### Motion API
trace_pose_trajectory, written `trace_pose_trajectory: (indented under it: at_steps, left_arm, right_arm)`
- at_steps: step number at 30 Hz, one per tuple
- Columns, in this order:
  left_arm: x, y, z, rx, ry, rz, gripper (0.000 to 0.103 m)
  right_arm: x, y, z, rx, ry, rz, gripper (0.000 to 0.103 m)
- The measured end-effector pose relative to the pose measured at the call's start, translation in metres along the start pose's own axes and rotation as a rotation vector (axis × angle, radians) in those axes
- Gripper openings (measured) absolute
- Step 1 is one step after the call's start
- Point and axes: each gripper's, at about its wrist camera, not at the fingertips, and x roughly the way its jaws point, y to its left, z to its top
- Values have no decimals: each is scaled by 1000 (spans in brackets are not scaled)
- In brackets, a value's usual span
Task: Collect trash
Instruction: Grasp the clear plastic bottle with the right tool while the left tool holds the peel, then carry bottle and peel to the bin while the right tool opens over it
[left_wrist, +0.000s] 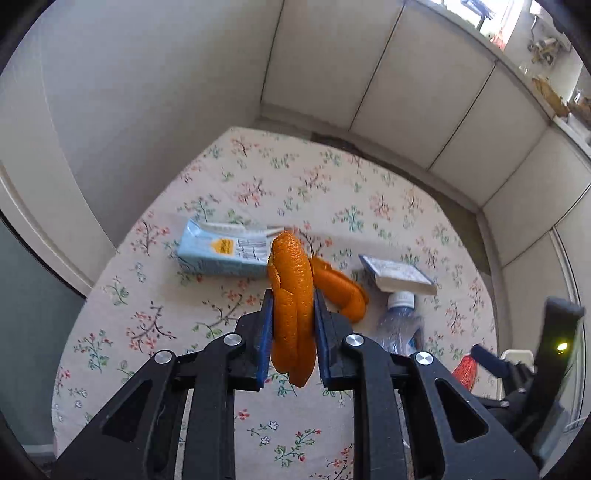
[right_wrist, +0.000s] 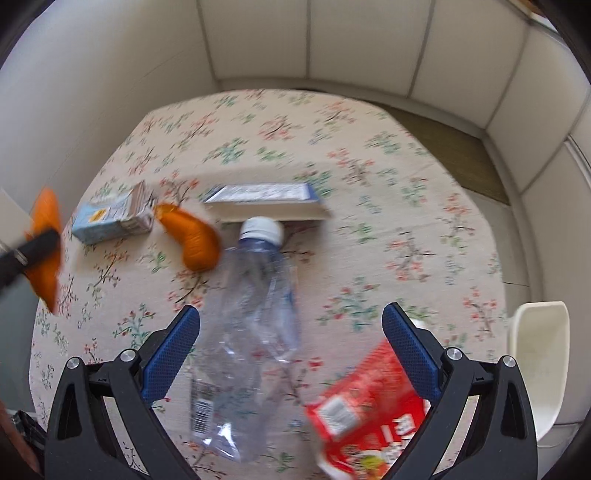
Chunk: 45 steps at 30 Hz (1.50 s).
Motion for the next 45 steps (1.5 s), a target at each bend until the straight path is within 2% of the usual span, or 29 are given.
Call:
trace_pose_trajectory:
  at_steps: [3,8,14,15,16,17,21,26,36,45]
  left_arm:
    - [-9,4,12,-27,-24,-33,19]
    - [-7,5,13,-27,-13,-54,19]
    - [-1,13,13,-51,14,-66,19]
    - [0,14,13,-52,15,-63,19]
    - [0,14,12,-53,15,-61,19]
    - [1,15,13,-54,14,-60,19]
    - [1,14,13,-56,13,-61,19]
    - [-2,12,14,-57,6,-67,19]
    - [-18,-9,19,-36,-32,-97,19]
    - [-34,-36,20,-7,-74,-145,19]
  right_arm:
    - [15,20,-1,-39,20,-41,96]
    - [40,29,-1,-33,67,-66,96]
    - [61,27,1,-5,97,-26,96]
    - [62,27,1,-1,100,-17,92]
    - [62,27,1,1,101,-10,81]
    - [63,28,1,-6,103,-8,75]
    - [57,26,2,0,95,32,73]
    - [33,25,5,1,45,62,73]
    - [-35,7,21,40,-114,99,73]
    - [-90,-26,17,61,-274,40,73]
